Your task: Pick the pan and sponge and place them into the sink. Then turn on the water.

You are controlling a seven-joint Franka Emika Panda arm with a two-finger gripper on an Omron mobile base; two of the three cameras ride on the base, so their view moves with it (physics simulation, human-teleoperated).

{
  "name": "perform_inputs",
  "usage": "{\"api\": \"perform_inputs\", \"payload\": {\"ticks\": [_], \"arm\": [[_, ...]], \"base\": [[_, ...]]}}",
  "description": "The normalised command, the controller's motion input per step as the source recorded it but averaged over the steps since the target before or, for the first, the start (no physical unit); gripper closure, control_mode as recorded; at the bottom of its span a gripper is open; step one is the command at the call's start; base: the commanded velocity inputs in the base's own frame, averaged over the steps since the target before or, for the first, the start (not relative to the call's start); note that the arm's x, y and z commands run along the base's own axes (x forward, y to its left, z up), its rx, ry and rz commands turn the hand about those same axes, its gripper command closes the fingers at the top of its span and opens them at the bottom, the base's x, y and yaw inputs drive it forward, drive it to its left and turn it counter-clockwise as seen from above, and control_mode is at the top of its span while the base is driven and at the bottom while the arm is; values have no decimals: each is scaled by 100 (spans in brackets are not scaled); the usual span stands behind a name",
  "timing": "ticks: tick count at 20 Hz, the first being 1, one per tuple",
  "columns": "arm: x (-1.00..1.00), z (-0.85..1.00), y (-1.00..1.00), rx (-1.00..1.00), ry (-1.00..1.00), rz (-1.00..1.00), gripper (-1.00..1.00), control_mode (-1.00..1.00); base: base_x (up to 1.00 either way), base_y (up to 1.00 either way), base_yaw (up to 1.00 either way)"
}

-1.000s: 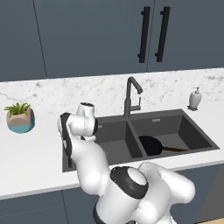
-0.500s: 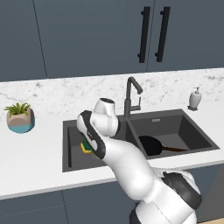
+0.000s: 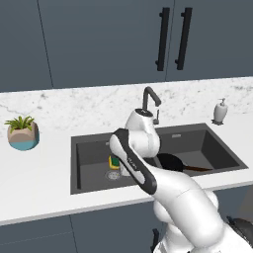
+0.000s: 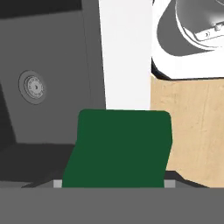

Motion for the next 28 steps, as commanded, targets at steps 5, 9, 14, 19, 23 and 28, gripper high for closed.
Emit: {"api": "perform_inputs", "payload": {"ticks": [5, 9, 14, 19, 23, 28], "arm": [[-34, 31, -66, 4, -4, -11, 100, -100], [-9, 75, -61, 20, -2, -5, 100, -100], [0, 64, -70, 21, 0, -3, 100, -100], [-2, 24, -79, 5, 3, -3, 100, -100], [0, 0, -87, -1, 9, -8, 100, -100], [0, 0, -85, -3, 11, -10, 100, -100]], "base": [[0, 0, 0], [0, 0, 0], [0, 0, 0], [0, 0, 0], [0, 0, 0], [0, 0, 0]]}}
